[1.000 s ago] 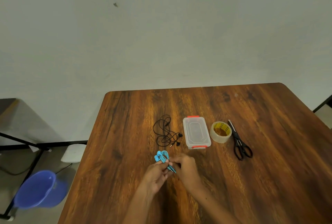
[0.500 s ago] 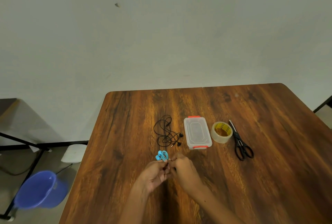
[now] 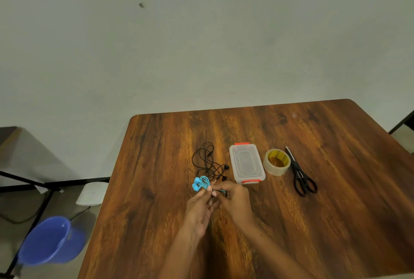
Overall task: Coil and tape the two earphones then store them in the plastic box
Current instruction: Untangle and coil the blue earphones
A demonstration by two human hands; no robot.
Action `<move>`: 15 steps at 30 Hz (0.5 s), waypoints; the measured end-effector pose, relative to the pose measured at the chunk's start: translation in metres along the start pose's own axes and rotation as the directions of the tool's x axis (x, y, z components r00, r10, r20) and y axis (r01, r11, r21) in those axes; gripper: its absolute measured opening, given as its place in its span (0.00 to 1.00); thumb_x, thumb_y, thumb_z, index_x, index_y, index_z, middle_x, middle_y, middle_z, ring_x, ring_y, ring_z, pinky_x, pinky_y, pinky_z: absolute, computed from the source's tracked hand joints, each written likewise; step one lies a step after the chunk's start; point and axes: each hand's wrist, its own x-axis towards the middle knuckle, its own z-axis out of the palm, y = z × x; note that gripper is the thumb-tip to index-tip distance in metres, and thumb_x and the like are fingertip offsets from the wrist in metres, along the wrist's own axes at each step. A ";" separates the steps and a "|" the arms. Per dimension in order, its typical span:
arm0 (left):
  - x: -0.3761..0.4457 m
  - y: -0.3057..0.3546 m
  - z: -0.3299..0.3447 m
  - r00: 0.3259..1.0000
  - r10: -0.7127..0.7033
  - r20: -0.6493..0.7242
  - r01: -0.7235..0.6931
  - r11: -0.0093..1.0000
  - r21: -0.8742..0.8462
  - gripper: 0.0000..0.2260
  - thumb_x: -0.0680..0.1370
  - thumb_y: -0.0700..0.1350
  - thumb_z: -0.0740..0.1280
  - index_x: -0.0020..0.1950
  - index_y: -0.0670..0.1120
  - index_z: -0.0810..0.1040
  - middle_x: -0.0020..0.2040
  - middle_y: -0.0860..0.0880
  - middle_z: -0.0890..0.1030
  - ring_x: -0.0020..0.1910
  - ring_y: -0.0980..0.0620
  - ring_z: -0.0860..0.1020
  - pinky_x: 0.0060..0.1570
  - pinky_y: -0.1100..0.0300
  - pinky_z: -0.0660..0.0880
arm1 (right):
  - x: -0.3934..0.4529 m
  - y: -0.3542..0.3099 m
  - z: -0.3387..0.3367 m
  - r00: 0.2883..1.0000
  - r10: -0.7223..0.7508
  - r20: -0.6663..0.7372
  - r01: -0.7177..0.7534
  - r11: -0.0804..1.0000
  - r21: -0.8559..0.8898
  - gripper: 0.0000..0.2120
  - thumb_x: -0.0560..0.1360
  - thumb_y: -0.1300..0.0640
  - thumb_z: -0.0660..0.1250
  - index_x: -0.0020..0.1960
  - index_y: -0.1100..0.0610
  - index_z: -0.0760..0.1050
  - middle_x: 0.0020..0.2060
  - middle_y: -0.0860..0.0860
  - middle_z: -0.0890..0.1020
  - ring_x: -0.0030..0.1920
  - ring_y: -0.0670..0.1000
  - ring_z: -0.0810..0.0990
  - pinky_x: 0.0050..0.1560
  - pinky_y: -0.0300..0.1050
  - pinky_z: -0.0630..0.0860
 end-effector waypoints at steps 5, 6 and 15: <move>0.002 0.001 0.001 1.000 0.028 0.011 -0.029 0.997 0.072 0.08 0.80 0.38 0.61 0.54 0.41 0.79 0.44 0.45 0.85 0.40 0.52 0.84 0.36 0.62 0.80 | 0.005 0.002 0.002 0.999 0.036 -0.012 -0.036 0.998 0.046 0.10 0.72 0.65 0.70 0.52 0.57 0.83 0.48 0.50 0.81 0.49 0.43 0.79 0.50 0.31 0.75; 0.003 0.001 0.001 0.999 0.035 0.002 -0.035 0.994 0.107 0.08 0.79 0.39 0.62 0.54 0.41 0.79 0.45 0.44 0.85 0.42 0.51 0.83 0.38 0.62 0.80 | 0.005 0.003 0.000 0.999 0.040 -0.005 -0.039 0.997 0.059 0.10 0.72 0.65 0.71 0.52 0.57 0.83 0.47 0.50 0.82 0.49 0.44 0.79 0.49 0.32 0.76; 0.005 -0.013 0.041 0.987 0.144 -0.071 -0.117 0.947 0.300 0.07 0.77 0.37 0.66 0.52 0.37 0.81 0.47 0.41 0.84 0.46 0.48 0.81 0.43 0.61 0.79 | 0.007 0.018 -0.036 0.984 0.119 -0.129 -0.080 0.958 0.274 0.05 0.67 0.63 0.76 0.42 0.61 0.83 0.39 0.52 0.86 0.43 0.47 0.84 0.48 0.41 0.82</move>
